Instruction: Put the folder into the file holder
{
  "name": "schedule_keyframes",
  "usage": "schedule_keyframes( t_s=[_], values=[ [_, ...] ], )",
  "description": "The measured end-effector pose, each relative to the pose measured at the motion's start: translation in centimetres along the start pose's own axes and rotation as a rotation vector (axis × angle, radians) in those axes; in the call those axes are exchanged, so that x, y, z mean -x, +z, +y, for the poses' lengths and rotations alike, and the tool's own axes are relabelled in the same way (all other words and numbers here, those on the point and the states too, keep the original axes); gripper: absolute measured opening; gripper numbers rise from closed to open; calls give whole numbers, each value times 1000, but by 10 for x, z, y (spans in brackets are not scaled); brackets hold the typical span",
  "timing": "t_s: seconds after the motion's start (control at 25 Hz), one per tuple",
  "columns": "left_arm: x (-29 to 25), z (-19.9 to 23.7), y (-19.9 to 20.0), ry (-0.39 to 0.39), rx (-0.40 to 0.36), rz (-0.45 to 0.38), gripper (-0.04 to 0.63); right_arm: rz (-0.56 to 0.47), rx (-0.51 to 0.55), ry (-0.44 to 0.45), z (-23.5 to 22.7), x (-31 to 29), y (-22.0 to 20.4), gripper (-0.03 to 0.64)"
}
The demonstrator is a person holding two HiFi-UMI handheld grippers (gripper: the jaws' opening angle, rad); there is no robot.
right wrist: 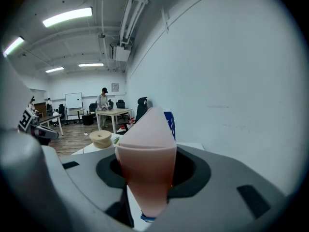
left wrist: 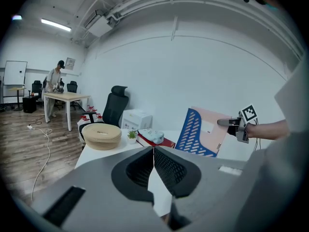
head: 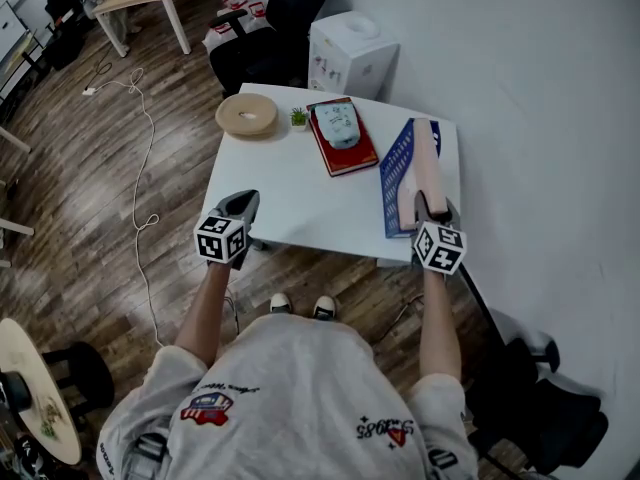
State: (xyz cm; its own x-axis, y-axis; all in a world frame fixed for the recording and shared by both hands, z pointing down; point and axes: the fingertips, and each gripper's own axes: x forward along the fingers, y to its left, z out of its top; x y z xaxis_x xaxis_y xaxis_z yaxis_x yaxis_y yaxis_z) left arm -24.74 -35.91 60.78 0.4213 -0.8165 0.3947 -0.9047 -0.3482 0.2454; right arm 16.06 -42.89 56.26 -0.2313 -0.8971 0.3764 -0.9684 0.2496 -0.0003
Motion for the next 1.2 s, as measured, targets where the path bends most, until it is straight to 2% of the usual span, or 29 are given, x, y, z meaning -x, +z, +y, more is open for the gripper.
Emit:
schedule_keyframes(
  t_s=[0.16, 0.32, 0.48, 0.64, 0.76, 0.88, 1.04, 1.2],
  values=[
    [0, -1, -7, -1, 10, 9, 8, -18, -17, 6, -1, -1, -1, 207],
    [-5, -11, -11, -18, 1, 20, 8, 28, -59, -5, -2, 3, -19, 229],
    [-10, -22, -14, -36, -7, 27, 8, 153, -145, -4, 4, 11, -84, 253],
    [-11, -28, -20, -44, -10, 36, 8, 320, -120, -5, 24, 26, -170, 263],
    [-8, -30, -22, -43, -12, 43, 8, 390, -121, 21, 45, 35, -205, 210],
    [-6, -28, -25, -36, -8, 43, 8, 414, -91, 67, 66, 32, -219, 143],
    [-2, -24, -25, -24, -4, 39, 8, 379, -27, 106, 88, 20, -201, 14],
    [6, -21, -21, -10, -5, 26, 8, 296, -62, 153, 102, 9, -157, 6]
  ],
)
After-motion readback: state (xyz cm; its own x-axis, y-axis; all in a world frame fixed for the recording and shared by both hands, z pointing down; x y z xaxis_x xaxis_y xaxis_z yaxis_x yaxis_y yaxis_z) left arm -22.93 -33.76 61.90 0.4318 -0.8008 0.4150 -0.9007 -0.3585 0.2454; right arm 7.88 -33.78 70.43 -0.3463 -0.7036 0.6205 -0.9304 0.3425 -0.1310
